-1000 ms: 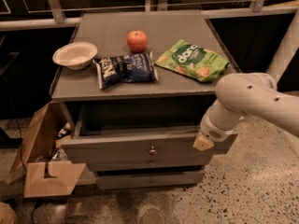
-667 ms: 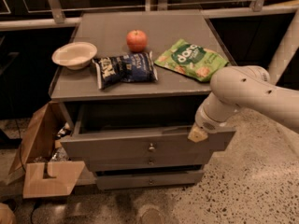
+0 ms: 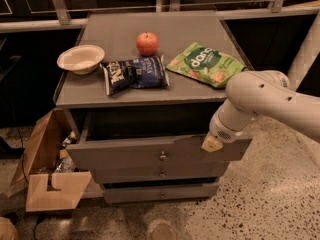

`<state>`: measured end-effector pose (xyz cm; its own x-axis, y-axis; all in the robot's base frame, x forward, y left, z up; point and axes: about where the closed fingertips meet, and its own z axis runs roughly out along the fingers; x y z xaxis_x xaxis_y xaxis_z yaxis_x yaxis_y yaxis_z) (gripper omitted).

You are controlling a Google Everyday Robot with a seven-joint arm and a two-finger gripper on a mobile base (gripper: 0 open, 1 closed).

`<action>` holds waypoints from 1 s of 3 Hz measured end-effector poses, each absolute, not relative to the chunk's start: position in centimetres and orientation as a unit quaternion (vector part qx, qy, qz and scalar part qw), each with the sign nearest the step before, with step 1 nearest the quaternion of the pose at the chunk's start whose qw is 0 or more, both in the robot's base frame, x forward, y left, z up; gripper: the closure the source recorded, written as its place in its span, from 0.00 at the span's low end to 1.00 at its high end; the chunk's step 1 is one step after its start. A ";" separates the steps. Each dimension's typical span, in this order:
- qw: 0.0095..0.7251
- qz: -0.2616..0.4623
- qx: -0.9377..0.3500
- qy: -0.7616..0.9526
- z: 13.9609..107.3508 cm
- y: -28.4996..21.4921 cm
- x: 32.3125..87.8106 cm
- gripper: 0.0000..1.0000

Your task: Close top drawer

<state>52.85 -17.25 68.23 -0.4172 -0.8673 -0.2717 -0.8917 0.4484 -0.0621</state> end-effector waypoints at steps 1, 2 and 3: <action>0.133 0.046 -0.523 0.841 68.2 -17.3 52.9 0.39; 0.133 0.046 -0.523 0.841 68.2 -17.3 52.9 0.15; 0.133 0.046 -0.523 0.841 68.2 -17.2 52.8 0.00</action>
Offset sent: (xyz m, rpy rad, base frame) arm 0.0000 0.0000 0.0000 0.0000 0.0000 0.0000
